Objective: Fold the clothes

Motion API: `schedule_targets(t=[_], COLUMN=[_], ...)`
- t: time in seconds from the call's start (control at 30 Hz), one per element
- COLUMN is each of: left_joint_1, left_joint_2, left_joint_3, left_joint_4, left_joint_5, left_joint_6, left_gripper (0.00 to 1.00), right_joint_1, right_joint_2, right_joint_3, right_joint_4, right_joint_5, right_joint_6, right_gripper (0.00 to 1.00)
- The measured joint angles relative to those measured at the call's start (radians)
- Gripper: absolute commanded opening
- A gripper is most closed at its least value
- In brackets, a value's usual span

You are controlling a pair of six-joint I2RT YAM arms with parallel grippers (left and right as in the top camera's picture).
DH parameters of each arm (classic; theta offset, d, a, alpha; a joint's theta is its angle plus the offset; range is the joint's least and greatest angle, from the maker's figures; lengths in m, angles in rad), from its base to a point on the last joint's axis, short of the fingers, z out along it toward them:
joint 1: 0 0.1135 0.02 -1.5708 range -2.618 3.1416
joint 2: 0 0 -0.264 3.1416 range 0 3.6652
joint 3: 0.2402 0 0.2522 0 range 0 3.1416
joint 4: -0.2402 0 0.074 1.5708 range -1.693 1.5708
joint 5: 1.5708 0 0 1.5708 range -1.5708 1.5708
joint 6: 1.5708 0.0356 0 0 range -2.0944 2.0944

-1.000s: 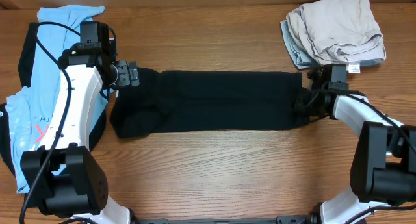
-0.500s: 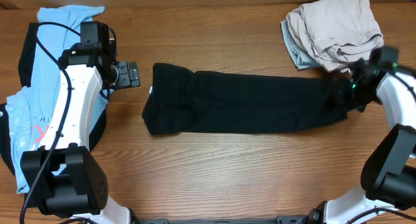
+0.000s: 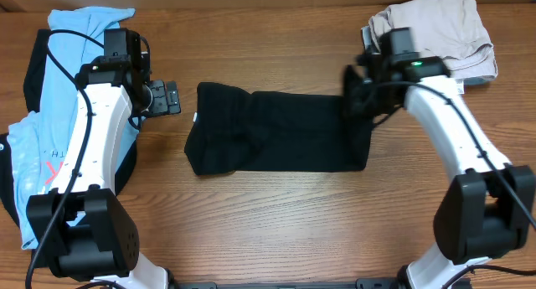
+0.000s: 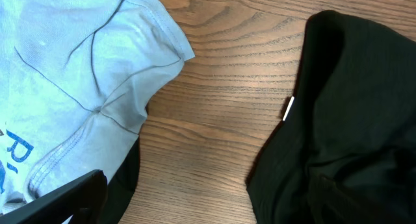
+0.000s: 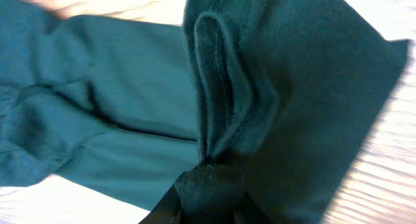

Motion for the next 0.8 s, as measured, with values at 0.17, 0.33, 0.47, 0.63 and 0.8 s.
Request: schedule_targets(t=[0.17, 0.33, 0.47, 0.63, 0.8], left_joint_1=[0.000, 0.000, 0.000, 0.004, 0.005], left_joint_2=[0.000, 0.000, 0.000, 0.000, 0.000], left_joint_3=[0.000, 0.000, 0.000, -0.001, -0.065], left_joint_4=[0.000, -0.001, -0.009, -0.017, 0.068], left_joint_5=[0.000, 0.000, 0.005, 0.086, 0.196], left_joint_6=[0.000, 0.000, 0.003, 0.077, 0.185], left_gripper=[1.00, 1.00, 1.00, 1.00, 1.00], right_joint_1=[0.108, 0.214, 0.234, 0.175, 0.077], right_joint_2=[0.033, 0.056, 0.056, 0.056, 0.056], right_joint_3=[0.000, 0.009, 0.090, 0.242, 0.269], right_joint_4=[0.069, 0.085, 0.002, -0.115, -0.176], right_joint_5=[0.003, -0.002, -0.043, -0.061, -0.057], right_joint_6=[0.060, 0.085, 0.090, 0.092, 0.090], right_gripper=[0.76, 0.87, 0.91, 0.95, 0.95])
